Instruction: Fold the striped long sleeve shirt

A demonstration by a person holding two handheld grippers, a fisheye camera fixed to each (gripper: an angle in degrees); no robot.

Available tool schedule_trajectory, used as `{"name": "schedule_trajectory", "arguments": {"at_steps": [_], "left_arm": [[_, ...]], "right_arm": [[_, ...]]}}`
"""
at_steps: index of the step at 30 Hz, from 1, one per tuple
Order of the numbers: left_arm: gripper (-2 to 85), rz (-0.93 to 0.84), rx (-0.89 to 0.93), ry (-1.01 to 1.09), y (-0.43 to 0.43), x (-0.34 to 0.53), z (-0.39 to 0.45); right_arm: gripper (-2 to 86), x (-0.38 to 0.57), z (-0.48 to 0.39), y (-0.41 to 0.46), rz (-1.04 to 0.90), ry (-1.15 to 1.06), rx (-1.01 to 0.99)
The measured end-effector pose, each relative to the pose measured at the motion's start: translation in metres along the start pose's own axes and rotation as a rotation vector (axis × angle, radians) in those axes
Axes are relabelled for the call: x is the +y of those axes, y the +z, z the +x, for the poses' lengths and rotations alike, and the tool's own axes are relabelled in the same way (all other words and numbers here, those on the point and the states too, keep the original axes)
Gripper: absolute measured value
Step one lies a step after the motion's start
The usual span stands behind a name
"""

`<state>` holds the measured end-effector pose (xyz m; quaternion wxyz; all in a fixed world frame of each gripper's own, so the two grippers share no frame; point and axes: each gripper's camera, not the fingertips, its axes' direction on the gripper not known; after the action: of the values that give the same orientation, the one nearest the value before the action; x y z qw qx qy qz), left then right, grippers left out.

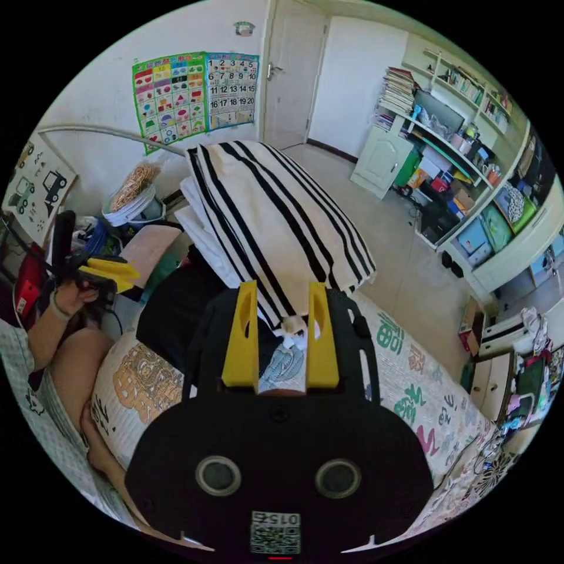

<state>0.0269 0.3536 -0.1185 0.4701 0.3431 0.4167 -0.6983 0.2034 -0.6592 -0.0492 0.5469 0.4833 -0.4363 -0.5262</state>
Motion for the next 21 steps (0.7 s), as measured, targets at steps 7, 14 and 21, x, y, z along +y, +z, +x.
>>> {"name": "schedule_trajectory", "arguments": {"at_steps": [7,14,21], "left_arm": [[9.6,0.066,-0.003,-0.033,-0.030,0.025,0.059],[21.1,0.122,0.070,-0.097,-0.042,0.034,0.119],[23.1,0.369,0.697,-0.133,-0.089,0.084,0.208]], "right_arm": [[3.3,0.007,-0.041,-0.040,0.033,0.109,0.039],[2.5,0.066,-0.078,-0.193,0.257,0.138,-0.119],[3.0,0.164,-0.151,-0.300,0.269,0.101,-0.277]]}}
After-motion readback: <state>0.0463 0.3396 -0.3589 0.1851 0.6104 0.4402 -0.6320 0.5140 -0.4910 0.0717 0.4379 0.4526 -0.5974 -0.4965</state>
